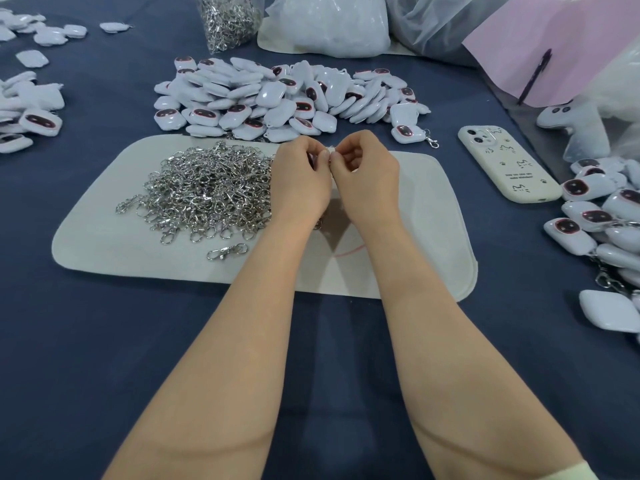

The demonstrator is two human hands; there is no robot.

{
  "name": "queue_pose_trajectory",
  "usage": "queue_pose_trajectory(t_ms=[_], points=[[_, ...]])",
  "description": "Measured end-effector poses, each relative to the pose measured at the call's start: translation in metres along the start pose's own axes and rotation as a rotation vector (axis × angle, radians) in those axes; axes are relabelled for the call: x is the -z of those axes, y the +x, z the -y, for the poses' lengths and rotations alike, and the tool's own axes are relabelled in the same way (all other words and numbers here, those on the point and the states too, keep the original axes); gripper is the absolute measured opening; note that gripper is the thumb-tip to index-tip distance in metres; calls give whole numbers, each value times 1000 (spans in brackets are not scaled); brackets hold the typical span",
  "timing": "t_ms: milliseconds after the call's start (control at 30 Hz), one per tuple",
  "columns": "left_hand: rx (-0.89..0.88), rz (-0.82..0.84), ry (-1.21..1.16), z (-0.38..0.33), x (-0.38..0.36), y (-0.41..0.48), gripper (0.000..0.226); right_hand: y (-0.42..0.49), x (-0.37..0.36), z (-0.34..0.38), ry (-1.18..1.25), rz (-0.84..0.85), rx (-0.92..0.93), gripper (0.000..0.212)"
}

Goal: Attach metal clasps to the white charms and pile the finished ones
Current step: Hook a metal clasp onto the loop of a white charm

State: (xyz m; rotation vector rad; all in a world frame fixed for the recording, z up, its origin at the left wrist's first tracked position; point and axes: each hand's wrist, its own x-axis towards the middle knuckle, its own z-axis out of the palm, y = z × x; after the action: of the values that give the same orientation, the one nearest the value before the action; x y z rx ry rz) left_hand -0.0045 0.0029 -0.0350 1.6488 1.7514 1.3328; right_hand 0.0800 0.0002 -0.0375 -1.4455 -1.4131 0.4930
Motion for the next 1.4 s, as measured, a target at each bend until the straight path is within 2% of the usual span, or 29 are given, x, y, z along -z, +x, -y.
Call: queue_pose_trajectory(t_ms=[500,967,1200,1300,1400], points=[[17,12,12,0,0,0,11,2,0,-2,77,54,-55,8],[32,46,-11,6,4,2,11,-3,1,0,-78,158,153,8],[34,95,-160,1,5,0,7,-2,2,-2,-46,130,89,12],[76,104,-269,-1,4,0,24,-1,5,-6,-24,85,29,12],[173,83,-465,1,5,1,26,1,3,-8,-54,103,-4,12]])
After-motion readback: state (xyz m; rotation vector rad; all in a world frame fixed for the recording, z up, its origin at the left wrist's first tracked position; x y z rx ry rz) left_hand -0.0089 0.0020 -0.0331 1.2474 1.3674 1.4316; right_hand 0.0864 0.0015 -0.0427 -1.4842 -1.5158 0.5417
